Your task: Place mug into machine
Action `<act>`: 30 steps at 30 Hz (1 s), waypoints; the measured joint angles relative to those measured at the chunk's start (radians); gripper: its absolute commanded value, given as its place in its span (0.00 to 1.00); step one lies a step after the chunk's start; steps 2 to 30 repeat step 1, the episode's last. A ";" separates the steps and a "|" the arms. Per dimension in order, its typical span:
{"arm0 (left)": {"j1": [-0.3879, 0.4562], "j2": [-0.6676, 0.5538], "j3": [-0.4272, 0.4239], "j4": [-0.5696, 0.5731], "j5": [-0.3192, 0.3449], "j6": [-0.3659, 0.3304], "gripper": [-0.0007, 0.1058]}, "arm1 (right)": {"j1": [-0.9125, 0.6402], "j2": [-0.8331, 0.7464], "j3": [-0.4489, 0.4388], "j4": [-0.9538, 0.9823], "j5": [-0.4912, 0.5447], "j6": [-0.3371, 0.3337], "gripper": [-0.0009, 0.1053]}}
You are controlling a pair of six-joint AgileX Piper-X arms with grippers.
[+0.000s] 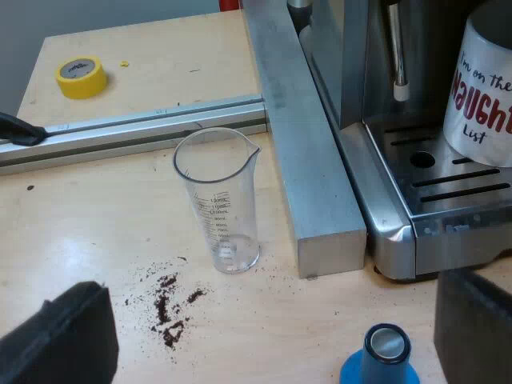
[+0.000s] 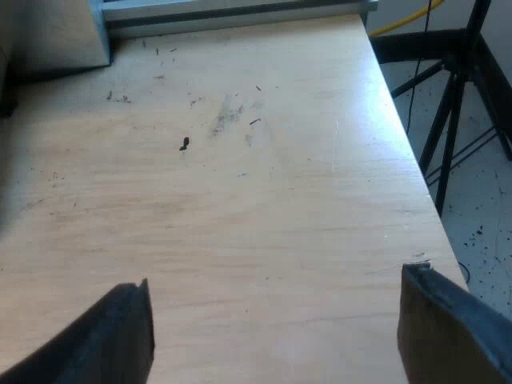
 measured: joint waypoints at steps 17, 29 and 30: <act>0.000 0.000 0.000 0.000 0.000 0.000 0.77 | 0.000 0.000 0.000 0.000 0.000 0.000 0.63; 0.000 0.000 0.000 0.000 0.000 0.000 0.77 | 0.000 0.000 0.000 0.000 0.000 0.000 0.63; 0.000 0.000 0.000 0.000 0.000 0.000 0.77 | 0.000 0.000 0.000 0.000 0.000 0.000 0.63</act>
